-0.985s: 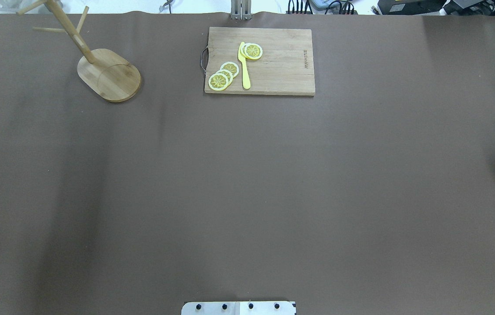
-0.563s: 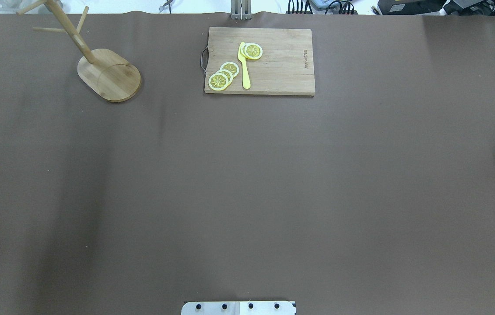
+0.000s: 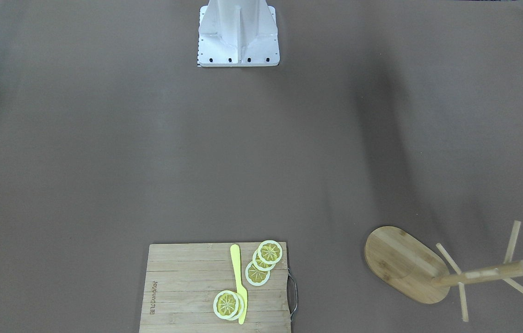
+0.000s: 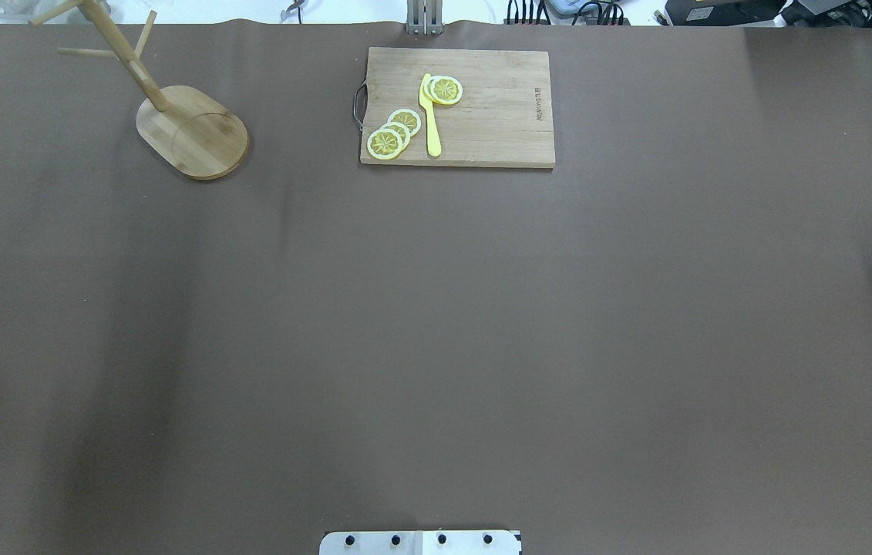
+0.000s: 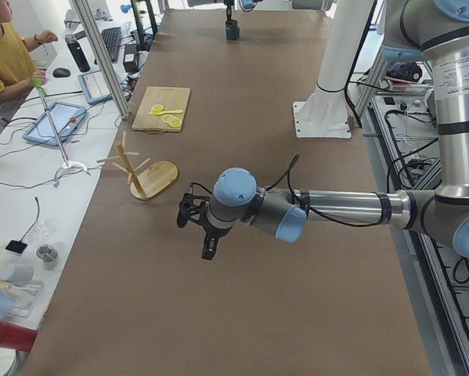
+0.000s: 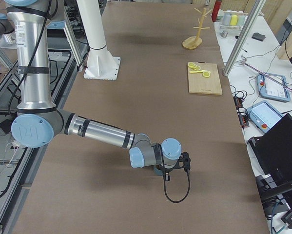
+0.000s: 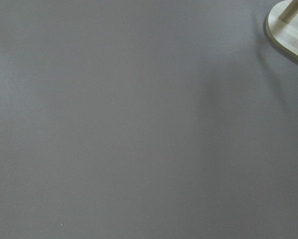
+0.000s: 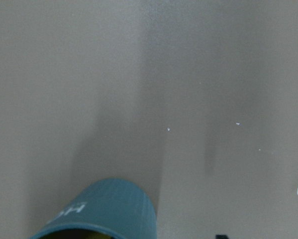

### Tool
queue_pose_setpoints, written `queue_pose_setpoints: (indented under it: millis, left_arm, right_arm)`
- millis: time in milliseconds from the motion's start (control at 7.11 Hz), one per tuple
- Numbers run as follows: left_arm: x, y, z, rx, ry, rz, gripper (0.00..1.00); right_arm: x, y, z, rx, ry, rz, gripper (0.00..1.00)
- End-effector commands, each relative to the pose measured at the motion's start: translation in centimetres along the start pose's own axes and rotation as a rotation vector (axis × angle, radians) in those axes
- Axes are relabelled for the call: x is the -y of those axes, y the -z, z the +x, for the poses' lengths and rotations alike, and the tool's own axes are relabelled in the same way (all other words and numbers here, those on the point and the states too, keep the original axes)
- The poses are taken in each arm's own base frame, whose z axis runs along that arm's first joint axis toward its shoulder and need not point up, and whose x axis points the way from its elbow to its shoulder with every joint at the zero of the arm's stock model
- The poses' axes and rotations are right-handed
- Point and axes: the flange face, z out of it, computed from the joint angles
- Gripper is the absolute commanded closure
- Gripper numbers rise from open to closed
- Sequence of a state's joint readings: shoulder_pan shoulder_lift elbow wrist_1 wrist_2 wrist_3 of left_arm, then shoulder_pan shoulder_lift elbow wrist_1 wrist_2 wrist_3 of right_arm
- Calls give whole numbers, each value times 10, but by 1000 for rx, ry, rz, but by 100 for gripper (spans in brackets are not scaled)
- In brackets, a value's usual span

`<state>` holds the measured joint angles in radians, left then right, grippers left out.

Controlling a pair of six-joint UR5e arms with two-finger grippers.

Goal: Hang cup on storage rack
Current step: 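Carry the blue mug with the right gripper to the table center and lower it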

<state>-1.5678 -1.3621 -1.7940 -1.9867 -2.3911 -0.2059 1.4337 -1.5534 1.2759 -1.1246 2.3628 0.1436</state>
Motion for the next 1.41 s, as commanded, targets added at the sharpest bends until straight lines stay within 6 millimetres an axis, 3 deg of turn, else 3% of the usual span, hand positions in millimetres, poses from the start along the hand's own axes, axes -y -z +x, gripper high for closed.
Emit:
queue_pose_setpoints:
  millis: [0,141,281,422,704,844,1126,1266]
  left_arm:
    - [0,-1,0,-1,-1,-2,10]
    - [-1,-2,1,-14,3,-10,9]
    - [-3,-4,1,-44,8,-19,3]
    - [-7,-6,-1,-43,17,-26,3]
    - [-11,-11,-8,-39,72,-45,2]
    - [-8,-12,-7,-40,114,-39,2]
    - [-5,-15,-3,-39,113,-43,3]
    - [3,-15,1,-39,103,-40,4]
  right_arm:
    - [17,9,-14,16,15,14,100]
    - [30,20,-30,39,13,16,100]
    - [43,39,-64,52,-3,14,100]
    - [48,61,-114,61,-6,15,100]
    - [36,82,-263,106,-29,9,100]
    - [25,82,-345,118,-64,13,100]
    - [0,60,-524,165,-179,11,100]
    - [-30,40,-626,179,-241,5,100]
